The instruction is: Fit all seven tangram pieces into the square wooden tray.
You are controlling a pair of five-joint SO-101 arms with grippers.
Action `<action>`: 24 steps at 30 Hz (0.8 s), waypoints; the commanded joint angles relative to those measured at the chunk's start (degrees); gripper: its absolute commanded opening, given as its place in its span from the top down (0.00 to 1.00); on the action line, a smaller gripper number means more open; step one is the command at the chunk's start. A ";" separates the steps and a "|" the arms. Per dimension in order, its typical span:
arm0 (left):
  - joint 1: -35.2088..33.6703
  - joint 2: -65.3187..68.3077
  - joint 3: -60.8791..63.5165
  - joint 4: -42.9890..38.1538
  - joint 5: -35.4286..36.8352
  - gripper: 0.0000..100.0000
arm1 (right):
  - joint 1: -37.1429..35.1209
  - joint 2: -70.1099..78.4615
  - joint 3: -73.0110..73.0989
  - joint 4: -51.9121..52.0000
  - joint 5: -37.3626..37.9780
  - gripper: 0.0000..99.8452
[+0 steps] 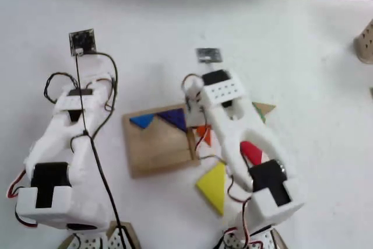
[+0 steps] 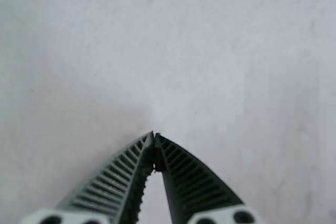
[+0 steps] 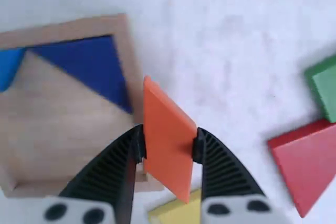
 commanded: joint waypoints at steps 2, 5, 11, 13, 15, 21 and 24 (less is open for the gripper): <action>-0.04 -0.31 -2.37 -0.18 -0.44 0.98 | -9.98 -6.81 5.63 -6.55 2.99 0.98; -0.04 -0.31 -2.37 -0.26 -0.44 0.98 | -11.47 -7.34 10.90 -15.16 5.89 0.98; -0.04 -0.31 -2.46 -0.26 -0.44 0.98 | -10.95 -7.16 11.69 -18.77 13.10 0.86; -0.04 -0.31 -2.46 -0.26 -0.44 0.98 | -10.95 -7.16 11.87 -18.59 13.10 0.79; -0.04 -0.31 -2.46 -0.26 -0.44 0.98 | -10.95 -7.34 12.92 -18.59 13.45 0.74; -0.04 -0.31 -2.37 -0.26 -0.44 0.98 | -10.77 -9.27 13.63 -15.34 13.54 0.73; -0.13 -0.31 -2.29 -0.26 -0.44 0.98 | -9.10 -14.11 13.89 -9.89 13.80 0.73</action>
